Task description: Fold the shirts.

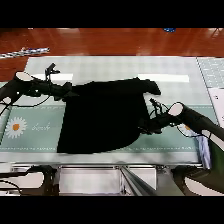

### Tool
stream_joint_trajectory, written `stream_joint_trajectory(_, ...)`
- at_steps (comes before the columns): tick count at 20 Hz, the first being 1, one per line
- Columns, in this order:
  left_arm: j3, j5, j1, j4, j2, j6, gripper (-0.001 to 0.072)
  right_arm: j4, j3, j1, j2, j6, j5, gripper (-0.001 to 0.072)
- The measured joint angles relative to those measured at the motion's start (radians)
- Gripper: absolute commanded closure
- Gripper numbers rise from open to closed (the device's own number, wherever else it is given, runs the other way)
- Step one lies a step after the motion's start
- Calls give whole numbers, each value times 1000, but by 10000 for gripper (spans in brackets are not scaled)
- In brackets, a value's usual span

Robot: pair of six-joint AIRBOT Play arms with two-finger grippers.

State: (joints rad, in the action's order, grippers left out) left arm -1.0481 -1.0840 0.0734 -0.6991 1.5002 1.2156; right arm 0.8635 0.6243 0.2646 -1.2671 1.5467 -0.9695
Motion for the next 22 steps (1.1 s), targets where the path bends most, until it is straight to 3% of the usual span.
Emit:
stream_joint_trajectory(7,34,-69,14,-4,-24,-1,692,138,231,-301,-20,-40,-64,691)
stream_joint_trajectory(11,157,-77,-160,16,-70,-3,692,172,491,-445,-150,-59,-93,691)
stream_joint_trajectory(17,268,19,-456,44,-116,45,692,102,880,-460,-453,-65,-163,689)
stream_joint_trajectory(18,274,39,-477,45,-118,50,692,89,916,-451,-486,-66,-171,595)
stream_joint_trajectory(19,277,54,-488,47,-120,51,686,77,943,-440,-512,-66,-186,314)
stream_joint_trajectory(20,279,67,-488,48,-121,56,581,71,962,-433,-530,-66,-185,301)
stream_joint_trajectory(21,278,66,-477,48,-122,57,405,68,977,-427,-543,-66,-193,301)
stream_joint_trajectory(22,269,52,-456,48,-122,57,275,64,986,-426,-548,-66,-211,301)
